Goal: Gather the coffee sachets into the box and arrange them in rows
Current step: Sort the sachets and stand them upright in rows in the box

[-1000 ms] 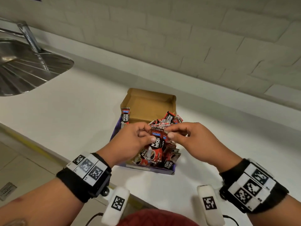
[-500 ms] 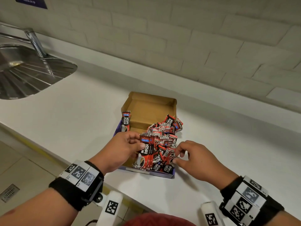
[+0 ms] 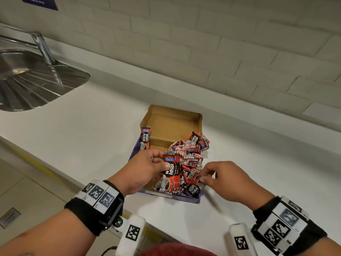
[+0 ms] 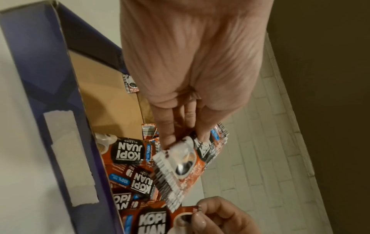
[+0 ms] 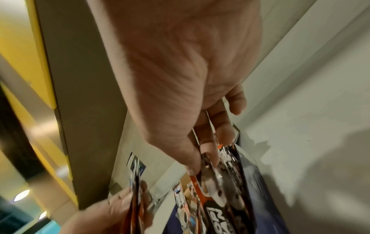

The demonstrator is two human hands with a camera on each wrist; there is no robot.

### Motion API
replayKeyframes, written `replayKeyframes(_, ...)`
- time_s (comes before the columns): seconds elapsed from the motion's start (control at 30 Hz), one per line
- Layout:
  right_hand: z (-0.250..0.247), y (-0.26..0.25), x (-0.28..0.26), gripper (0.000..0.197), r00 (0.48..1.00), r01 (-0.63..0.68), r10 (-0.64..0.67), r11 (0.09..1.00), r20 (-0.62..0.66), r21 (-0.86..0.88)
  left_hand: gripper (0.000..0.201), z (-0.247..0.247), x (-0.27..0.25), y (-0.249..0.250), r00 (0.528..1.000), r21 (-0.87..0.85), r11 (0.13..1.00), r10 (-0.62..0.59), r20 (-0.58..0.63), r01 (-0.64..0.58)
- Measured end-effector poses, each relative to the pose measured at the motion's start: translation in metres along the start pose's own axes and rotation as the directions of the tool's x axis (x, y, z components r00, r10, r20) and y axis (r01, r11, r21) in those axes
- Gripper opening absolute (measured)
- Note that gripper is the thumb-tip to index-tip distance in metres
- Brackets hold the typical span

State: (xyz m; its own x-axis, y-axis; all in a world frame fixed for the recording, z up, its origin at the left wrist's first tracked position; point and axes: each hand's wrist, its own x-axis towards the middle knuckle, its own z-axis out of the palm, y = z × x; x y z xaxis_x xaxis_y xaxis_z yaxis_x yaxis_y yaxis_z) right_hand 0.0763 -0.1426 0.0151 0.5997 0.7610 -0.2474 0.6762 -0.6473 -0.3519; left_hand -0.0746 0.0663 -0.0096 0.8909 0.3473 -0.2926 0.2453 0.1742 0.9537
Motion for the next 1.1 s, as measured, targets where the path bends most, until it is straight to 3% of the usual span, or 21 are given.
replayKeyframes(0.13,-0.015,0.011,-0.01,0.011,0.99,-0.06,0.099,0.939,-0.099,0.338,0.017,-0.006,0.0,-0.001,1.0,-0.096,0.995,-0.011,-0.019,0.009)
replayKeyframes(0.27,-0.024,0.009,-0.02,0.005,0.96,-0.041,0.221,0.719,-0.171,0.693,0.029,-0.004,0.001,0.008,0.999,-0.432,0.901,-0.028,0.02,0.034)
replayKeyframes(0.33,-0.025,0.001,-0.019,0.006,0.946,0.0,0.256,0.616,-0.201,0.788,0.024,0.001,0.002,0.02,0.999,-0.536,0.843,-0.024,0.047,0.046)
replayKeyframes(0.4,-0.024,-0.011,-0.015,0.008,0.95,0.039,0.232,0.575,-0.208,0.817,0.02,0.007,0.006,0.031,0.998,-0.565,0.824,-0.022,0.066,0.055)
replayKeyframes(0.6,-0.019,-0.039,-0.003,0.013,0.979,0.05,0.105,0.704,-0.173,0.708,0.027,0.017,0.011,0.035,0.993,-0.518,0.852,-0.014,0.119,0.074)
replayKeyframes(0.7,-0.016,-0.04,0.003,0.019,0.958,0.066,0.121,0.789,-0.26,0.61,0.035,0.014,0.01,0.03,0.994,-0.491,0.87,0.001,0.111,0.054)
replayKeyframes(0.9,-0.014,-0.038,0.003,0.012,0.917,0.047,0.226,0.758,-0.329,0.651,0.036,0.001,0.004,0.02,0.996,-0.508,0.861,0.036,0.085,0.012)
replayKeyframes(1.1,0.001,-0.046,0.009,0.019,0.965,0.085,0.06,0.849,-0.255,0.522,0.021,-0.002,0.008,0.021,0.999,-0.566,0.824,0.051,0.012,-0.035)
